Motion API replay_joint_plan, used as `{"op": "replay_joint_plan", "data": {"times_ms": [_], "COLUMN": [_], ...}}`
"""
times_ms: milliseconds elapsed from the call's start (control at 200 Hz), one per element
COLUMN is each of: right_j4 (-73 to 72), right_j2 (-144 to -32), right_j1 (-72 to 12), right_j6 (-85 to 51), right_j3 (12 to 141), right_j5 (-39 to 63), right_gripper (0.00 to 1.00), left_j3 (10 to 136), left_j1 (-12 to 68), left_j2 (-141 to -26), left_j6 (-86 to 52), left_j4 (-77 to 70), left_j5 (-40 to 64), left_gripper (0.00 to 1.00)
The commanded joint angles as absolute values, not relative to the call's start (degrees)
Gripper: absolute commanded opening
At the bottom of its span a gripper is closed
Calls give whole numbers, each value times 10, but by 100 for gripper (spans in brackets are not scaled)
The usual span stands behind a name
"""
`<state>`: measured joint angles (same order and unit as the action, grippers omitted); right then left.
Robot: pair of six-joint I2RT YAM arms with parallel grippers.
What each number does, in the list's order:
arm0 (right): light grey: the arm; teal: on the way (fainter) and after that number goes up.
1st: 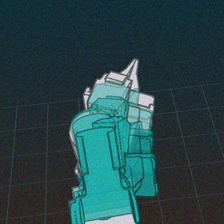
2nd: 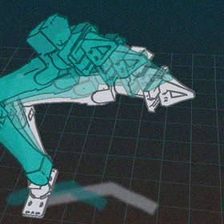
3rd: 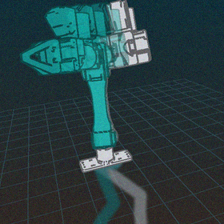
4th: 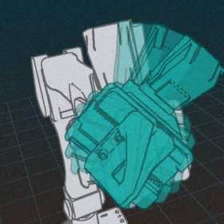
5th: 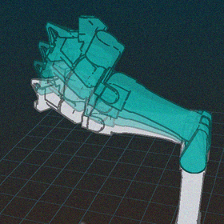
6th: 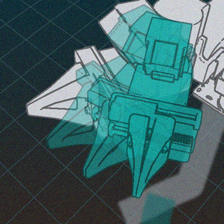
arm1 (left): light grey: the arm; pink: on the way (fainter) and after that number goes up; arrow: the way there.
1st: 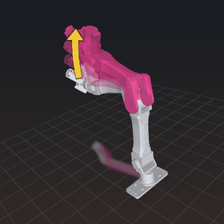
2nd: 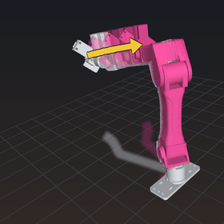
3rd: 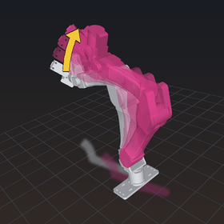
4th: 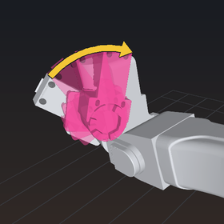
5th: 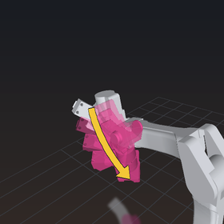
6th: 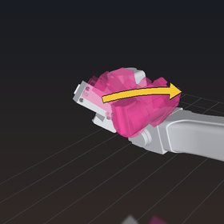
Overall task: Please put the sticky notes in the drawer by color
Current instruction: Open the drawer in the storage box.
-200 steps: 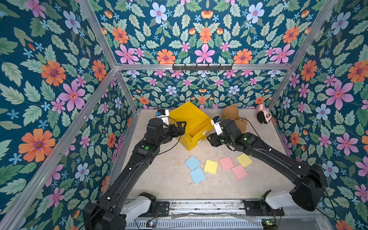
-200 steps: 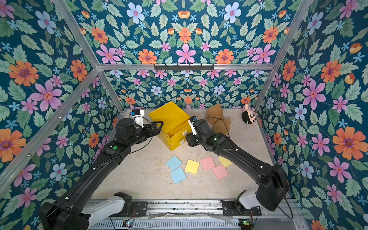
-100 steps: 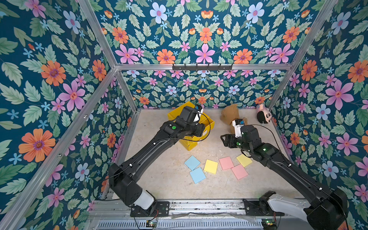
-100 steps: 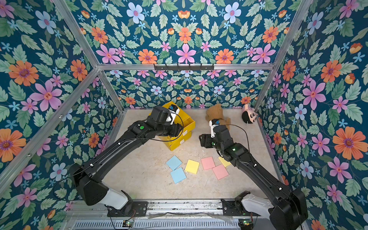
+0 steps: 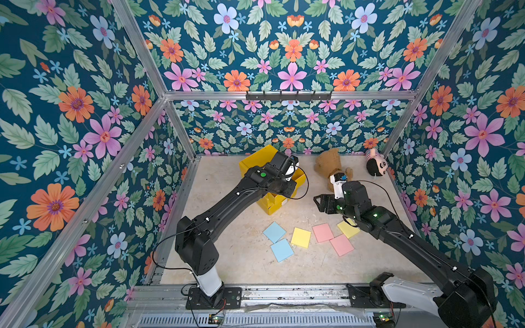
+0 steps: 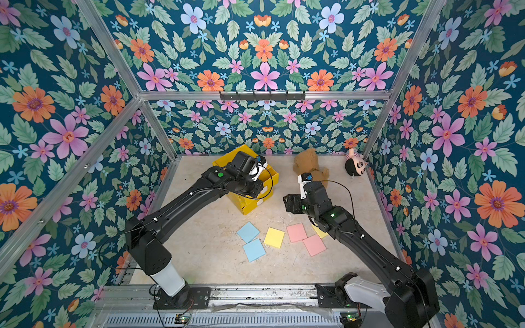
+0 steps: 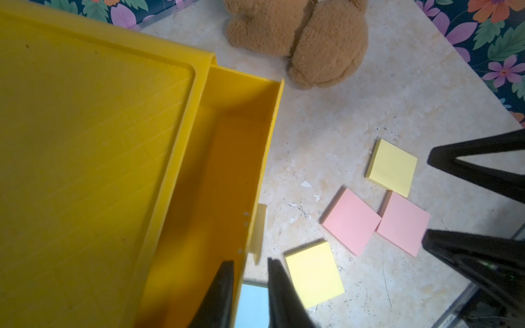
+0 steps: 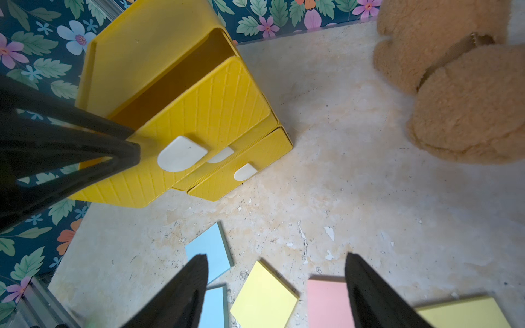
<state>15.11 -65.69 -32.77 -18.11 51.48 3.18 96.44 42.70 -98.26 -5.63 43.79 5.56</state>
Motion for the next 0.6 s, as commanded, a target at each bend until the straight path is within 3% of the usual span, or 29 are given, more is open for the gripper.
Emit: {"op": "replay_joint_plan", "data": {"times_ms": [0, 310, 470, 595], "right_j4": [141, 158, 161, 163], "right_j2": [-655, -640, -633, -628], "right_j1": [-327, -328, -327, -327], "right_j6": [-179, -176, -179, -186], "right_j3": [513, 509, 507, 506], "right_j5": [27, -14, -27, -40], "right_gripper": [81, 81, 81, 81], "left_j3": [969, 971, 961, 958], "left_j1": [432, 455, 457, 457], "left_j2": [-986, -980, -975, -974], "left_j6": [-52, -57, -58, -57], "left_j4": [452, 455, 456, 455], "left_j5": [72, 81, 64, 67], "left_gripper": [16, 8, 15, 26]}}
